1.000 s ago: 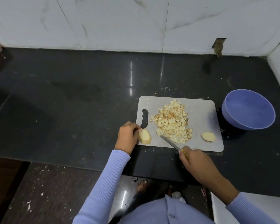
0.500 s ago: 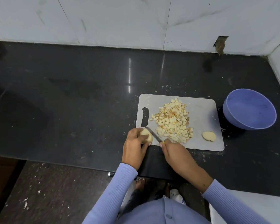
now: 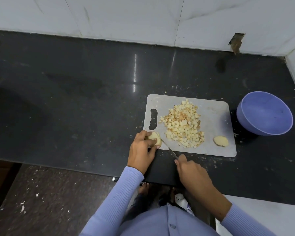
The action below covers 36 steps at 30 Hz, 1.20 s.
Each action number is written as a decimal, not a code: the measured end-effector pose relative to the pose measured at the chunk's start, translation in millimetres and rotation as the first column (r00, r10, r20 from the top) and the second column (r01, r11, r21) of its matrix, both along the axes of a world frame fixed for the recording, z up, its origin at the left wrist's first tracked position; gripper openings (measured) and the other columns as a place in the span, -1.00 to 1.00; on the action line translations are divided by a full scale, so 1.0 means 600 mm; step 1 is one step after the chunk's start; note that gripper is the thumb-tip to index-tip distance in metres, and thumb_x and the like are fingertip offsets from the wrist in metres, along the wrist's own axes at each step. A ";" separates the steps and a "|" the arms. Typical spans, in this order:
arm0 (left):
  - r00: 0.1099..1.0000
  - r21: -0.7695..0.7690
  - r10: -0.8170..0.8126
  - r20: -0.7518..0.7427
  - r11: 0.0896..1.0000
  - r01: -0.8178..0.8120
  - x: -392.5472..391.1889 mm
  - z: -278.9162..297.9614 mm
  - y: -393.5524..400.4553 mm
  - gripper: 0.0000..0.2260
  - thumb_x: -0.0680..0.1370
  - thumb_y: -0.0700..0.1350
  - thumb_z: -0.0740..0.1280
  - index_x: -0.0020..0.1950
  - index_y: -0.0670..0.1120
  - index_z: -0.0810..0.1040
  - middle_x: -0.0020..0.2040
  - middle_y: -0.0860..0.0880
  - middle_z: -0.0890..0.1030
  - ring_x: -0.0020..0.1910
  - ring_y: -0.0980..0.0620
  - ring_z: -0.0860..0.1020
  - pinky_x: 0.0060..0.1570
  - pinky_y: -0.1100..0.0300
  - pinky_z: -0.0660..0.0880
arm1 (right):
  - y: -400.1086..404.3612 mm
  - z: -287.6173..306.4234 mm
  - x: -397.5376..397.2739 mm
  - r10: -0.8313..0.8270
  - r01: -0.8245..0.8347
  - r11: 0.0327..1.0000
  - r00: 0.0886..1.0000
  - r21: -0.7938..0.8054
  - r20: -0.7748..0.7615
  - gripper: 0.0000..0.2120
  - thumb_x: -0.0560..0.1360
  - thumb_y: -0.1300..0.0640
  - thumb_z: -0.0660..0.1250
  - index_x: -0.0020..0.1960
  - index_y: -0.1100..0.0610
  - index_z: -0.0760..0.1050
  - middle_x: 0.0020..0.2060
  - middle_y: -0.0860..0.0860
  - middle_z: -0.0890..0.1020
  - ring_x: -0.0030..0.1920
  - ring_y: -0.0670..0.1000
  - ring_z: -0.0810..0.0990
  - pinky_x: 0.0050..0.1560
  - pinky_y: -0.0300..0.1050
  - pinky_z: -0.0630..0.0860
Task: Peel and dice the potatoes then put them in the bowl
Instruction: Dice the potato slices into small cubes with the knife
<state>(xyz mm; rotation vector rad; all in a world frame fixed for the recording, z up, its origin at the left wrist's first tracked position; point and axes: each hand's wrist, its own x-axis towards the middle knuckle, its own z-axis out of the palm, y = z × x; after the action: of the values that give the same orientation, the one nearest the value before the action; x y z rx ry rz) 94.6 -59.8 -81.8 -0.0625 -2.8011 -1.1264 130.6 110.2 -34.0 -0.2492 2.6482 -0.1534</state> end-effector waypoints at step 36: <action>0.999 0.059 0.042 0.004 0.997 -0.042 0.002 0.001 -0.009 -0.86 0.33 -0.20 0.57 -0.19 -0.22 0.70 -0.09 -0.07 0.54 -0.07 0.01 0.52 -0.11 0.35 0.44 | -0.035 0.021 -0.043 -0.105 0.086 0.979 0.990 -0.186 -0.099 -0.66 0.66 -0.04 -0.04 0.05 0.16 0.39 -0.16 0.11 0.58 -0.14 0.14 0.55 -0.25 -0.08 0.31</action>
<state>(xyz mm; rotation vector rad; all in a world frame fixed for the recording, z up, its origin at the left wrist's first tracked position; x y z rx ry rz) 95.8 -65.0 -81.0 0.0035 -2.7558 -1.2001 104.6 89.3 -21.5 -0.1939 2.7573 -0.4254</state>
